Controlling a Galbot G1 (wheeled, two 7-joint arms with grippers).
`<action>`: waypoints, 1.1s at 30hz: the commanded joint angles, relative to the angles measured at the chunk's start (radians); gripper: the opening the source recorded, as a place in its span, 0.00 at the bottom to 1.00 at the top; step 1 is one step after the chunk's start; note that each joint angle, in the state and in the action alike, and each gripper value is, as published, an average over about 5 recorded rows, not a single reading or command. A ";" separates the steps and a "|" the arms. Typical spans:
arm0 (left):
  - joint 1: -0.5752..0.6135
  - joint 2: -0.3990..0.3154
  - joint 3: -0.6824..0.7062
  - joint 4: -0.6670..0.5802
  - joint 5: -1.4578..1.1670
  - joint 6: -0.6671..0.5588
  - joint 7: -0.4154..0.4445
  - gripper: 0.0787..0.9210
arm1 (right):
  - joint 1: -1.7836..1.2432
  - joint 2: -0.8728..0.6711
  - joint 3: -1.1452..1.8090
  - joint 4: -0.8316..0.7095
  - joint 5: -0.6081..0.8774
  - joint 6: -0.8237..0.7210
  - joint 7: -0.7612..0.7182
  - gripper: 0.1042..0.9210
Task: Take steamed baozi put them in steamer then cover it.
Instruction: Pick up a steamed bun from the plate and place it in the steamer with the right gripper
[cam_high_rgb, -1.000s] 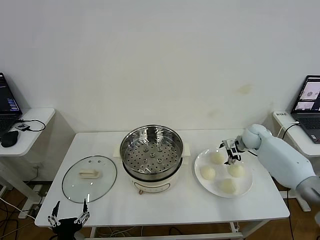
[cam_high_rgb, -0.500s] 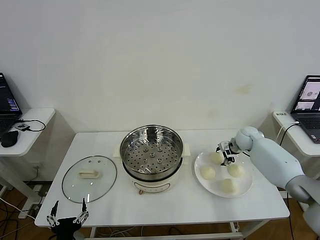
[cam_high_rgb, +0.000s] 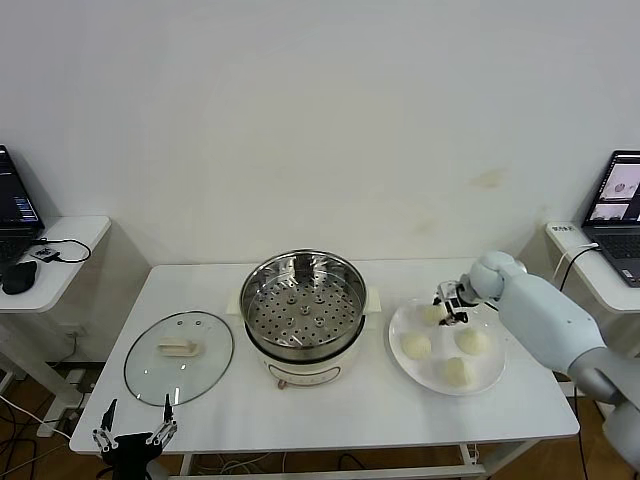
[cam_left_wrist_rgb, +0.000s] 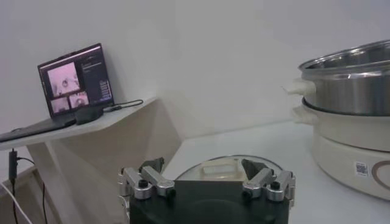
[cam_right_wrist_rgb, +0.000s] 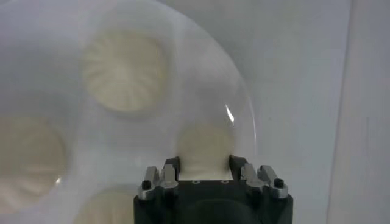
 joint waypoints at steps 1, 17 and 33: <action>0.000 0.005 0.002 0.000 -0.002 0.000 0.000 0.88 | 0.080 -0.095 -0.080 0.176 0.131 -0.021 -0.003 0.53; 0.005 0.041 0.019 -0.020 -0.151 -0.020 0.024 0.88 | 0.575 -0.114 -0.414 0.398 0.519 -0.038 0.016 0.54; 0.021 0.038 0.018 -0.015 -0.149 -0.060 0.034 0.88 | 0.641 0.282 -0.602 0.247 0.537 0.067 0.071 0.54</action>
